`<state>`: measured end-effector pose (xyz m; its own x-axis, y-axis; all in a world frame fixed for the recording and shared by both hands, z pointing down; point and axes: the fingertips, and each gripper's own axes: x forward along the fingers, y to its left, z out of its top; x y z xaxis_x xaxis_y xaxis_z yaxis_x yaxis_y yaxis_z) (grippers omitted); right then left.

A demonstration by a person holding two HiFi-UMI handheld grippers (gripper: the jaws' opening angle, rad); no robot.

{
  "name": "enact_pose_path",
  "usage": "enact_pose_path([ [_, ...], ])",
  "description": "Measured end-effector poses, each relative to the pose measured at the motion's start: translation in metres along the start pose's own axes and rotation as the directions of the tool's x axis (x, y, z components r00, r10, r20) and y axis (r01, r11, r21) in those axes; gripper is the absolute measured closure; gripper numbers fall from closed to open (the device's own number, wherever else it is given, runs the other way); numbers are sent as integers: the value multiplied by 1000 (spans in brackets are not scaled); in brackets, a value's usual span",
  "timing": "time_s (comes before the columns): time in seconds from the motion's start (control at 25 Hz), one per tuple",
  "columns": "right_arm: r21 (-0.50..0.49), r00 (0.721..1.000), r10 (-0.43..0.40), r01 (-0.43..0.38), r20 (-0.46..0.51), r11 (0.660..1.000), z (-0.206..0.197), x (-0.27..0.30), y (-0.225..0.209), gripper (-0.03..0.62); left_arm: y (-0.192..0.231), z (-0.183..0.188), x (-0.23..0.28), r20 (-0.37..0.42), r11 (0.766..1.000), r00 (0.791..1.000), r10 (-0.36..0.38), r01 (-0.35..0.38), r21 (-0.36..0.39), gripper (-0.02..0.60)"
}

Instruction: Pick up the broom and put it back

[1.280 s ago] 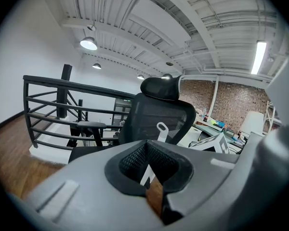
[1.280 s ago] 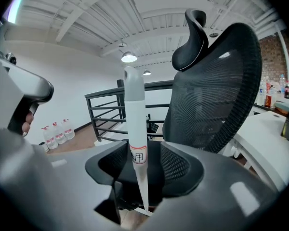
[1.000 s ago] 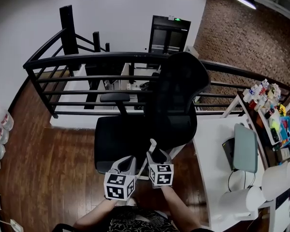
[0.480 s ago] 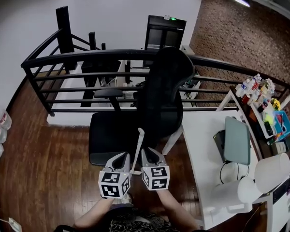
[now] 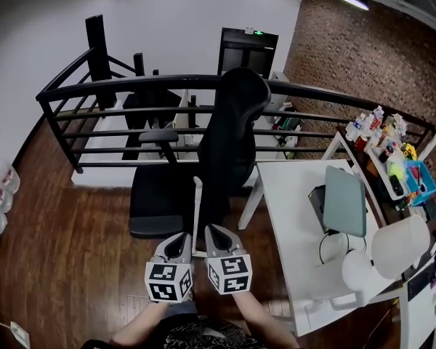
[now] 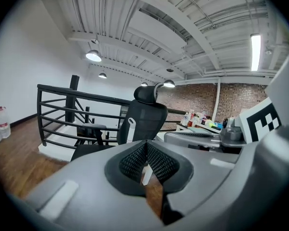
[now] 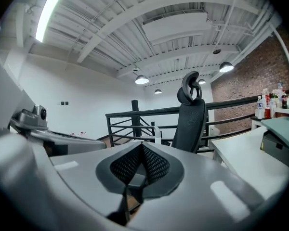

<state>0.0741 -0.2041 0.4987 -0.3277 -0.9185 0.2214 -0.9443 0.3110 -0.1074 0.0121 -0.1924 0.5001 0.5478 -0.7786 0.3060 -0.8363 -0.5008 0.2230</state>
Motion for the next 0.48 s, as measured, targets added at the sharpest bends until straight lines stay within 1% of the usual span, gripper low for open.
enact_pose_path([
  [0.28,-6,999,23,-23,28,1000,0,-54,13,594,-39,-5,-34,38,1000,999,-2,1,27,578],
  [0.48,3,997,41,-41,61,999,3,-90,26,594,-63,-9,-59,58,999,998,-18,15,42,577],
])
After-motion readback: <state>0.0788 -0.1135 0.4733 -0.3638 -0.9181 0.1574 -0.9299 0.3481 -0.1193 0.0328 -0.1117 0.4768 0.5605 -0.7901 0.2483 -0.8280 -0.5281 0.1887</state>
